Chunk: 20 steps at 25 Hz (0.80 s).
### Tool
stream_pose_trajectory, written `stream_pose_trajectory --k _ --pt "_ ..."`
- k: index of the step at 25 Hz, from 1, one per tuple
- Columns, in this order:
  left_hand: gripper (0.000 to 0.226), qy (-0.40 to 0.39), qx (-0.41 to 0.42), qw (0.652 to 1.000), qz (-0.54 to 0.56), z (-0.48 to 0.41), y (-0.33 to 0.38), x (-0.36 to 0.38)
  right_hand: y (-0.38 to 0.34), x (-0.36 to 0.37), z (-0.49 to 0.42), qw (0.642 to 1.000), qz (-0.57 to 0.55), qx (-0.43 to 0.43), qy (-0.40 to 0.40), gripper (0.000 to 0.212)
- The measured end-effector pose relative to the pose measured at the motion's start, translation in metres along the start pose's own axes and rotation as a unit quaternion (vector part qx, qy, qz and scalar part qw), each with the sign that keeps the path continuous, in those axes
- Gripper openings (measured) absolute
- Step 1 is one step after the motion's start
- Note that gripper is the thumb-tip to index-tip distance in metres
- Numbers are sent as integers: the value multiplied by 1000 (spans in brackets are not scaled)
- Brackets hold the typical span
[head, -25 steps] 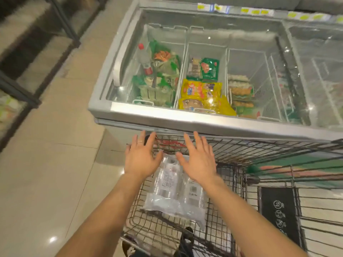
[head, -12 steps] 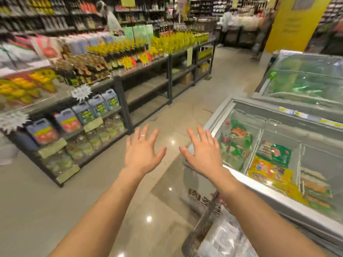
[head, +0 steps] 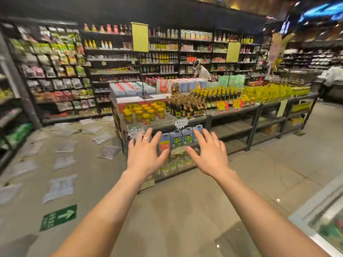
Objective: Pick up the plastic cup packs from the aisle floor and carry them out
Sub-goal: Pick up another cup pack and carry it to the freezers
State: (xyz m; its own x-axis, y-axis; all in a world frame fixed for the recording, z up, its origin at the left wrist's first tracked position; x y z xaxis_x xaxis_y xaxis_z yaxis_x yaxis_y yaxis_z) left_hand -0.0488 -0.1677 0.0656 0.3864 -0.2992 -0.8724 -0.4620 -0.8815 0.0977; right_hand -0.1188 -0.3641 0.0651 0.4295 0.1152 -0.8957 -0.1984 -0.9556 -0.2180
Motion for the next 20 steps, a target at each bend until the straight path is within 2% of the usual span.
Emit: stream_pose_trajectory --k 7,14,20 --pt "70 33 -105 992 -56 36 -160 -56 -167 34 -24 992 -38 -116 -17 71" --pt "73 7 -220 967 -125 95 -287 -81 -303 82 -38 971 -60 -227 -47 71" --pt "76 -13 -280 944 -177 96 -368 -78 -391 140 -73 953 -77 -286 -70 73"
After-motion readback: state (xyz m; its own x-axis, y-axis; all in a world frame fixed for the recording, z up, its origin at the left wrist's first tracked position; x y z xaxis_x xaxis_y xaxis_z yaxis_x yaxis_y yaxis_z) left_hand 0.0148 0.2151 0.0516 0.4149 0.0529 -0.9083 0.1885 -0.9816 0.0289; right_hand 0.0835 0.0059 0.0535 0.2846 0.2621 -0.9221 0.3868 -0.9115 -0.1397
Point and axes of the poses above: each hand's wrist, its own z-axis away from the middle knuckle, its own x-axis out of the palm, y = z × x, the point moved 6 cm from there along -z, towards the middle knuckle
